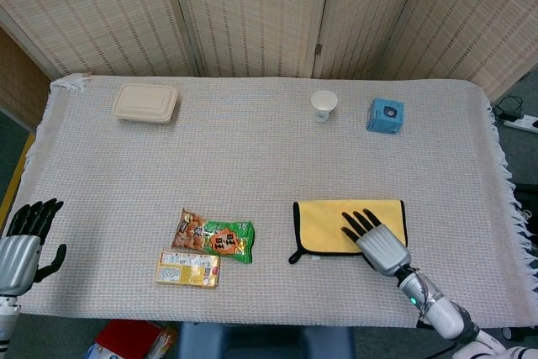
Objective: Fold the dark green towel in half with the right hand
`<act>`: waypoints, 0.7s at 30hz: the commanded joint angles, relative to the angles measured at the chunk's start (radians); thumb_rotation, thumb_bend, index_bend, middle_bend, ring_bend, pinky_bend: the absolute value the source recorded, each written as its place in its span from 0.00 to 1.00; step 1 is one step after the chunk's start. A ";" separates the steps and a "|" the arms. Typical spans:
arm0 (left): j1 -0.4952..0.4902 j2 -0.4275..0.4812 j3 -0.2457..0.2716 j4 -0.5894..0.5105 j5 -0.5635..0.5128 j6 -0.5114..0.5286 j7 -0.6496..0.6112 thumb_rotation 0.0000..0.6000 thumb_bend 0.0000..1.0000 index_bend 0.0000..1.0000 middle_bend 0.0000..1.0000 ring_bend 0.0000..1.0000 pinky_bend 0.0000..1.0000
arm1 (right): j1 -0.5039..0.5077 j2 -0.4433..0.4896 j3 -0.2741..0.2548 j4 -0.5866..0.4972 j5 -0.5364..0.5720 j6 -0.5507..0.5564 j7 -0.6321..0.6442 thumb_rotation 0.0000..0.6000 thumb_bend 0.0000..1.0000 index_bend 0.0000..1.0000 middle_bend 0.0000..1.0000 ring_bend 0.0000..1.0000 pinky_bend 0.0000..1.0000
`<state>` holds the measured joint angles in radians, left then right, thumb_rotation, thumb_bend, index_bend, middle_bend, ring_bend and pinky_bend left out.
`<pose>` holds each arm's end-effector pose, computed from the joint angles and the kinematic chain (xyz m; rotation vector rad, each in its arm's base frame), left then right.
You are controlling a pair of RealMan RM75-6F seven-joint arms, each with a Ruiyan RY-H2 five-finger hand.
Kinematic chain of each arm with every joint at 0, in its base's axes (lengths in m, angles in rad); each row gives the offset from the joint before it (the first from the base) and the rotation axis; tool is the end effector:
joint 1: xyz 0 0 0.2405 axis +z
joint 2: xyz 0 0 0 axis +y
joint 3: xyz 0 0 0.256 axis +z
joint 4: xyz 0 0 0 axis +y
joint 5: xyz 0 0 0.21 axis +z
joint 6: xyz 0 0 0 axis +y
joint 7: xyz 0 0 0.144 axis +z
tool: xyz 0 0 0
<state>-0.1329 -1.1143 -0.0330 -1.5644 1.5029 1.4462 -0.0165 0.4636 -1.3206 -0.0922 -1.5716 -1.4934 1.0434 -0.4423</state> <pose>-0.3152 0.1935 0.1581 -1.4492 -0.8844 -0.8824 -0.2512 -0.2346 0.0226 2.1080 -0.6626 0.5920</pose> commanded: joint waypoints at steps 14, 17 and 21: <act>0.001 -0.006 0.005 -0.004 0.012 0.004 0.024 1.00 0.54 0.05 0.11 0.01 0.00 | -0.237 0.152 0.045 -0.100 -0.043 0.456 0.212 1.00 0.52 0.00 0.00 0.00 0.00; 0.003 -0.010 0.011 -0.008 0.026 0.011 0.037 1.00 0.54 0.05 0.11 0.01 0.00 | -0.311 0.160 0.036 -0.068 -0.023 0.531 0.284 1.00 0.52 0.00 0.00 0.00 0.00; 0.010 -0.020 0.014 -0.008 0.044 0.034 0.060 1.00 0.54 0.05 0.11 0.01 0.00 | -0.375 0.179 0.007 -0.020 -0.044 0.579 0.364 1.00 0.52 0.00 0.00 0.00 0.00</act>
<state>-0.1251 -1.1308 -0.0197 -1.5724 1.5439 1.4751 0.0388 0.1459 -1.1618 -0.0707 -1.6314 -1.5299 1.5736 -0.1344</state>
